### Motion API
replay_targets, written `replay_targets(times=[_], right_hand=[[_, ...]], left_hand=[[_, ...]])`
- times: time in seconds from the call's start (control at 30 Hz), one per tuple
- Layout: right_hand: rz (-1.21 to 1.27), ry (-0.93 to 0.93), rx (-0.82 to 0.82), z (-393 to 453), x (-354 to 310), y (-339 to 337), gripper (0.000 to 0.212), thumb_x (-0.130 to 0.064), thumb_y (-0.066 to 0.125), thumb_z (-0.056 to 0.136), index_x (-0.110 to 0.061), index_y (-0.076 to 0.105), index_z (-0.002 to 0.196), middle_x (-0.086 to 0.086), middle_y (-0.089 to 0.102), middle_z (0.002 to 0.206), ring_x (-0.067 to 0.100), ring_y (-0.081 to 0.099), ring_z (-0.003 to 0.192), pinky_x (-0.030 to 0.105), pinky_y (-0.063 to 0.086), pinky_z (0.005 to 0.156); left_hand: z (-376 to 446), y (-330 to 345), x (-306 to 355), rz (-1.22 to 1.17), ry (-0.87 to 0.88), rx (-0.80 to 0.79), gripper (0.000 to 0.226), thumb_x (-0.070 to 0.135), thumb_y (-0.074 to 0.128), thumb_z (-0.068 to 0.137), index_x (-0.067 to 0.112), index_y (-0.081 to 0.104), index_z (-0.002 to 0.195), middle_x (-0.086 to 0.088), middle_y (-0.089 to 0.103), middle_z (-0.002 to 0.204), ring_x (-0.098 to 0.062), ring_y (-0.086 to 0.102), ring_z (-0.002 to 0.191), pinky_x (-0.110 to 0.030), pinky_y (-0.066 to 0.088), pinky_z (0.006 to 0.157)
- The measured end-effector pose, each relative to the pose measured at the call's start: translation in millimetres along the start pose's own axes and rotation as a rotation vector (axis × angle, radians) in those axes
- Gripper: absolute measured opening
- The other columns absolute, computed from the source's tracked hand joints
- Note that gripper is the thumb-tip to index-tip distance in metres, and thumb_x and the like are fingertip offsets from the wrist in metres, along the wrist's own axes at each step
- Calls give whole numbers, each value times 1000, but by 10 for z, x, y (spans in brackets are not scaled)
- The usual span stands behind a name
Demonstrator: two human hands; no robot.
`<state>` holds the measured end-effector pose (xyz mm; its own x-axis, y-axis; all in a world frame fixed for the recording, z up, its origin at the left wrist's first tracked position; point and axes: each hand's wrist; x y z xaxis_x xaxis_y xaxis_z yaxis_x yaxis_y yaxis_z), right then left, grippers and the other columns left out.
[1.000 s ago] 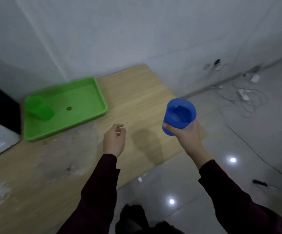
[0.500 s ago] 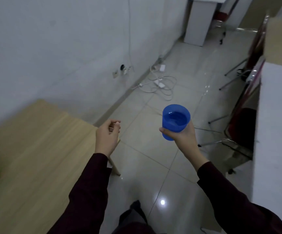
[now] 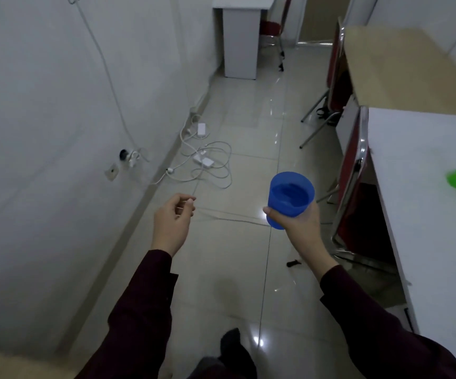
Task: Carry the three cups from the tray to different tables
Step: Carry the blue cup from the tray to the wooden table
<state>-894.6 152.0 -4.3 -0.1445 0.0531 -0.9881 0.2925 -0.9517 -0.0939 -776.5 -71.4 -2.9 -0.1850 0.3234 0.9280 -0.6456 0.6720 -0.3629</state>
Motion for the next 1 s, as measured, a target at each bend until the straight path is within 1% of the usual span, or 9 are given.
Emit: replay_targets(times=[0.07,0.13,0.2,0.33,0.43,0.57,0.73,0.8,1.0], right_hand=[[-5,-2,40,404,4,74,62,-17,87,67,-15,55,121,5,63,115,13,62,104,19,51,85],[-12,-5,57,790,2,132,63,-18,87,67,-15,54,121,5,62,116,13,61,104,15,50,82],[-8,-7,87,1151,24,169,65,-19,86,65,-15,53,121,5,62,116,12,61,104,14,51,83],[13,8,159,1866,125,179,69,-21,87,63,-15,54,123,3,63,117,14,62,106,20,52,86],[6,-4,192,2433,210,107,68,-25,86,62,-15,54,121,2,63,114,13,63,103,15,52,82],[19,-8,241,3233,320,-63,67,-20,87,65,-13,54,123,2,63,114,10,63,103,11,50,81],[-2,-12,291,4282,386,-315,65,-12,86,69,-5,52,124,13,62,117,23,62,107,15,51,85],[-1,-16,314,4704,398,-409,67,-12,85,69,-5,51,127,14,61,120,22,61,109,15,51,87],[-19,-3,414,5842,571,-656,69,-12,84,71,-6,49,130,13,60,122,20,60,111,8,49,85]], left_hand=[[481,101,25,1,21,-41,18,18,52,93,30,62,84,5,63,75,-15,63,73,-26,48,71],[931,222,50,13,35,-75,16,18,52,93,27,63,86,4,63,76,-17,63,75,-25,48,71],[1350,371,77,14,46,-103,16,18,51,93,27,62,86,4,63,75,-18,63,75,-24,48,70],[2128,735,127,15,55,-155,15,18,51,93,25,63,88,5,64,76,-17,63,75,-24,48,71],[2707,1074,187,11,71,-186,14,17,51,93,20,64,91,4,64,76,-17,63,75,-24,48,70],[3468,1597,327,12,79,-206,14,17,51,93,18,64,92,3,65,79,-16,64,76,-17,45,68],[4349,2240,593,-3,79,-241,14,14,51,93,17,64,90,0,64,75,-19,63,74,-27,47,72],[4729,2502,713,-7,94,-256,14,15,51,93,18,64,89,1,64,75,-19,63,74,-28,49,73],[5817,3343,952,-9,140,-342,16,17,50,93,16,66,92,-1,65,78,-17,64,76,-19,47,69]])
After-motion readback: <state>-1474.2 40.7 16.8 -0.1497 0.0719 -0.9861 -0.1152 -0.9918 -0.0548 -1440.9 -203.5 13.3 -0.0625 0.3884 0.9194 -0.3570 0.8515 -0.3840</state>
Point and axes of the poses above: each hand's wrist, its own z-axis towards the middle knuckle, its own y-axis out of the palm, x = y × z
